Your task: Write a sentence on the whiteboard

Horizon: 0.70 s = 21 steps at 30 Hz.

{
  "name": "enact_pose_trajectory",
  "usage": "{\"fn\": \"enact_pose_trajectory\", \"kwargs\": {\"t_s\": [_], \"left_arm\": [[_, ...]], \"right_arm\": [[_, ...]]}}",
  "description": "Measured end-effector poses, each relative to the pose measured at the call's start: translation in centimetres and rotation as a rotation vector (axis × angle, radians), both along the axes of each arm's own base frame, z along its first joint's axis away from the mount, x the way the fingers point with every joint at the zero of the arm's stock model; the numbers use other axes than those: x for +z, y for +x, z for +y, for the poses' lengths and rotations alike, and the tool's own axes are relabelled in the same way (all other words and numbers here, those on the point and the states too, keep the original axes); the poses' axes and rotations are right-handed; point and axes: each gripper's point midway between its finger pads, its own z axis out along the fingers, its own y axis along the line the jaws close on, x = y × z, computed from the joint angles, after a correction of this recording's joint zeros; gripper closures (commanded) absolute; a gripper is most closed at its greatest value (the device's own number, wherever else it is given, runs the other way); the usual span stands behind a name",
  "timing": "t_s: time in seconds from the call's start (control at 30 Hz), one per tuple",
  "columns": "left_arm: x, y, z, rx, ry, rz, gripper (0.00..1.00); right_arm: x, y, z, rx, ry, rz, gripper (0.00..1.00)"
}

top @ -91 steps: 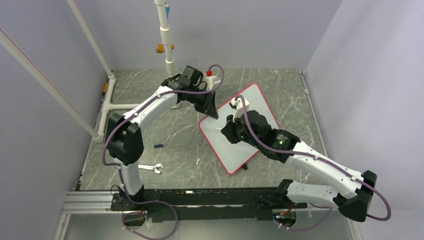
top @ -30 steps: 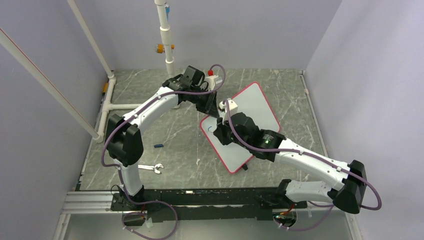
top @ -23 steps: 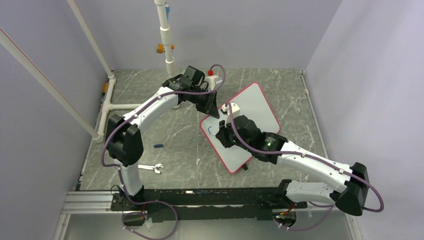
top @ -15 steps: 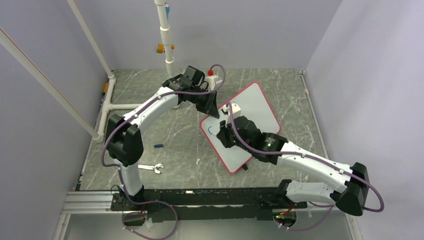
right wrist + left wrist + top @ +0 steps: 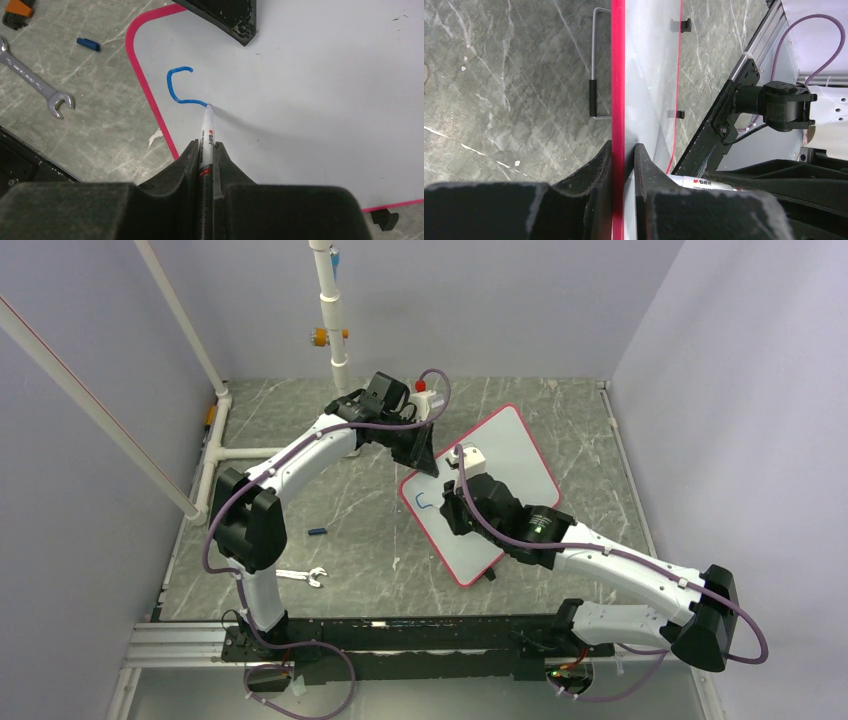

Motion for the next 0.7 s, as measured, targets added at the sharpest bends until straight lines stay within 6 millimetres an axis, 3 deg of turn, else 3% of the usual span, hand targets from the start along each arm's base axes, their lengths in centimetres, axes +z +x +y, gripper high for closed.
{"fn": "enact_pose_trajectory", "kwargs": {"t_s": [0.7], "left_arm": [[0.1, 0.0, 0.0, 0.000, 0.000, -0.003, 1.00]], "right_arm": [[-0.9, -1.5, -0.1, 0.045, 0.000, 0.066, 1.00]]}}
